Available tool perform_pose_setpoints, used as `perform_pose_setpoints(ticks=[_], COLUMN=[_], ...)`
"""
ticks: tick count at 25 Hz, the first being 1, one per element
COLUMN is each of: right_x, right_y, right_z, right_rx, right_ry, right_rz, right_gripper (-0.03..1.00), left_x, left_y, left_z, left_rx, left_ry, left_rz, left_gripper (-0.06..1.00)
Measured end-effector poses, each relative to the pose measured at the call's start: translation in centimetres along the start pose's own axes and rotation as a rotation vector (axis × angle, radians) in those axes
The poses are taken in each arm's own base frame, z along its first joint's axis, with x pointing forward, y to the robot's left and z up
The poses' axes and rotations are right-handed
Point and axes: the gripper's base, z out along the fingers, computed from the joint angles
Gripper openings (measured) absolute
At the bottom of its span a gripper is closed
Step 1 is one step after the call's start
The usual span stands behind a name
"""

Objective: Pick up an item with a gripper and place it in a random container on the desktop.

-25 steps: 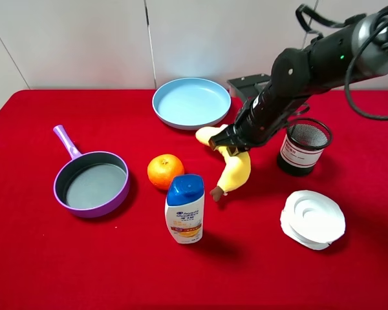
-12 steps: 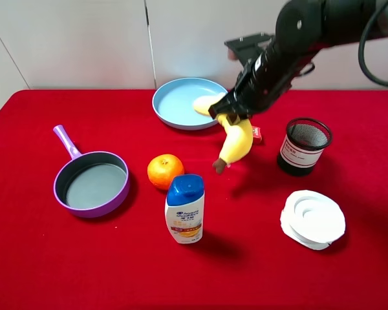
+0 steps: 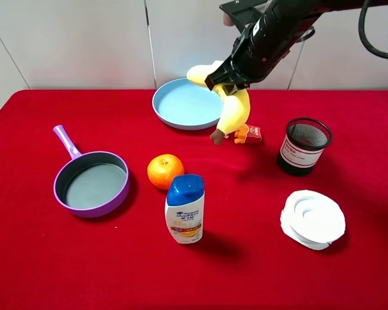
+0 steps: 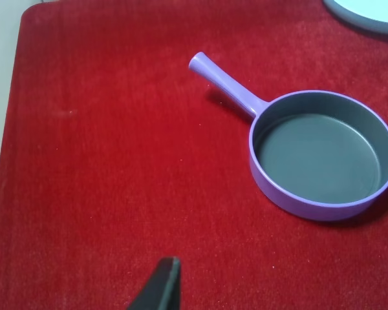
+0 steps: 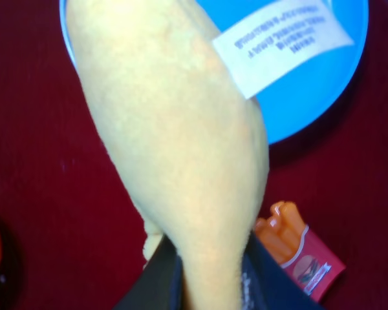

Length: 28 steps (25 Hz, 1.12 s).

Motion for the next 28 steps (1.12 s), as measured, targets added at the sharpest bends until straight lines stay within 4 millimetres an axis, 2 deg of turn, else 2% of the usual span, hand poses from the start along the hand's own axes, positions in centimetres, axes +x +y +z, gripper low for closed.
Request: perform_pose_setpoints(ticks=[7, 15, 28], right_x=[-1.3, -3.2, -6.4], right_y=[-0.3, -0.6, -2.0], right_z=[-0.3, 0.7, 4.9], right_rx=[0.007, 0.013, 0.016], right_ry=[-0.031, -0.055, -0.044], right_rz=[-0.02, -0.042, -0.052], right_gripper=[0.09, 0.09, 0.09], left_x=[0.0, 0.0, 0.0], left_y=[0.0, 0.0, 0.0], left_z=[0.0, 0.0, 0.0], left_rx=[0.0, 0.0, 0.0], left_ry=[0.0, 0.0, 0.0], left_rz=[0.0, 0.0, 0.0], left_gripper=[0.99, 0.99, 0.99])
